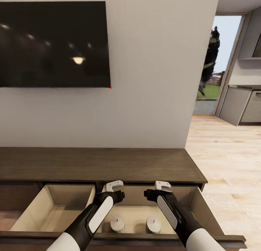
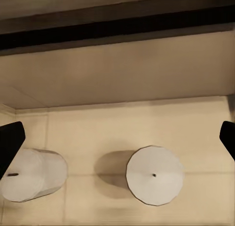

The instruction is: Place each of the two pumpkins and all three candles from the living room inside a cabinet in the living room (use any cabinet), then make sure every cabinet is closed, and position the cauldron so it is next to a table in the living room.

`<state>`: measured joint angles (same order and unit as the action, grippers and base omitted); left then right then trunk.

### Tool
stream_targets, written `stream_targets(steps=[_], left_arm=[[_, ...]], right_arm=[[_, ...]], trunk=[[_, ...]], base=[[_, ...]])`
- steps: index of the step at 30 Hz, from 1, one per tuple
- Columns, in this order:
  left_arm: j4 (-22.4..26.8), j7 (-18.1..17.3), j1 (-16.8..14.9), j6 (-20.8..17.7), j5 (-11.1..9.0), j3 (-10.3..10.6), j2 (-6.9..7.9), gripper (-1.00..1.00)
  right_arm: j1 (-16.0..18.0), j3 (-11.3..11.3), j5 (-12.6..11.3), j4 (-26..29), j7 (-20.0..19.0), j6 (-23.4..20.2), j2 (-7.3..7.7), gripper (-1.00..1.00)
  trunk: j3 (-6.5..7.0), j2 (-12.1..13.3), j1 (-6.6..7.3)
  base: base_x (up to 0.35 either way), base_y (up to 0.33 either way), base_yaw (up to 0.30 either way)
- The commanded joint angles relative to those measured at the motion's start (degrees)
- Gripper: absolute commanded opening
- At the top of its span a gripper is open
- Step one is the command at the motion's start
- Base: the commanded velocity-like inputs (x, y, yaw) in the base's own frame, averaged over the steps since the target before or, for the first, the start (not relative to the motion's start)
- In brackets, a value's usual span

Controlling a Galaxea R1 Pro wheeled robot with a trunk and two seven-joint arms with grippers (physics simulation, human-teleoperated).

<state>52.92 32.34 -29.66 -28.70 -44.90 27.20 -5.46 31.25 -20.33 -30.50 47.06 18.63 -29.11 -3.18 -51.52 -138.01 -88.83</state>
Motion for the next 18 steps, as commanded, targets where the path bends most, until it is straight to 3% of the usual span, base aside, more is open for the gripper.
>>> stream_targets(steps=[1, 6, 18], left_arm=[[0.1, 0.5, 0.0, 0.0, -0.5, 0.1, 0.03, 1.0], [0.1, 0.5, 0.0, 0.0, -0.5, 0.1, 0.01, 1.0], [0.8, 0.6, 0.0, 0.0, -0.5, 0.1, 0.07, 1.0]], right_arm=[[0.0, -0.2, -0.6, 0.1, 0.6, -0.2, 0.03, 1.0], [0.0, -0.2, -0.6, 0.1, 0.6, -0.2, 0.02, 1.0], [0.0, -0.1, -0.6, 0.1, 0.6, -0.3, 0.02, 1.0]], trunk=[[0.12, 0.4, 0.24], [1.02, 2.4, 1.33], [2.99, 6.8, 3.75]], base=[[0.0, 0.0, 0.0], [-0.006, 0.0, 0.0], [-0.133, 0.034, 0.0]])
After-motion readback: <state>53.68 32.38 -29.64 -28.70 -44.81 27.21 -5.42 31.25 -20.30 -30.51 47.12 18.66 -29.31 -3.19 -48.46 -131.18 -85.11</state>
